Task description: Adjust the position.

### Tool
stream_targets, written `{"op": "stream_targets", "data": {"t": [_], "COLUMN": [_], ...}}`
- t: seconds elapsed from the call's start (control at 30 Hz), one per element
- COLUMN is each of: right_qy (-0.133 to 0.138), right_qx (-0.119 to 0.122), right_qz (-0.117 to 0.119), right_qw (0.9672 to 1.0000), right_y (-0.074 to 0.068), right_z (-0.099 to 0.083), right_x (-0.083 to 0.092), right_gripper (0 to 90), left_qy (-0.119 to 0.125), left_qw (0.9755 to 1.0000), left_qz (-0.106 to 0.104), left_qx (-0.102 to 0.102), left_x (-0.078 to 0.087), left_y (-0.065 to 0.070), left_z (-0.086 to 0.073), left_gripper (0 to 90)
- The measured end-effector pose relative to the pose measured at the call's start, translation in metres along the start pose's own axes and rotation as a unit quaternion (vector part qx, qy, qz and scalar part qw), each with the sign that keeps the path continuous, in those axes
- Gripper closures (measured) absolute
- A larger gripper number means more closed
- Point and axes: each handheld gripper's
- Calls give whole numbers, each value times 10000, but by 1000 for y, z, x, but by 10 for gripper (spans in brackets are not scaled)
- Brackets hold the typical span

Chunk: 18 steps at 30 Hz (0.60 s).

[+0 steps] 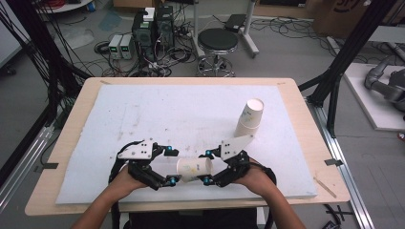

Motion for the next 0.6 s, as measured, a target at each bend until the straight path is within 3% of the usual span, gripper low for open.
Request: {"op": "stream_targets", "data": {"t": [0.2,0.6], "right_qy": [522,846], "right_qx": [-211,-344], "right_qz": [157,377], "right_qw": [9983,9951], "right_y": [-2,0], "right_z": [-18,-23], "right_x": [7,14], "right_gripper": [370,370], "left_qy": [189,391], "left_qw": [9998,9992], "left_qz": [-50,-107], "left_qx": [-65,-33], "left_x": [-9,-20], "left_y": [5,8], "left_z": [1,1], "left_gripper": [172,175]}}
Point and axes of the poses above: each handheld gripper's, and its own axes: x roughly backward along the jaws, z roughly out of its top, y roughly to its right, and after that the axes turned 12 degrees about -x, right-handed
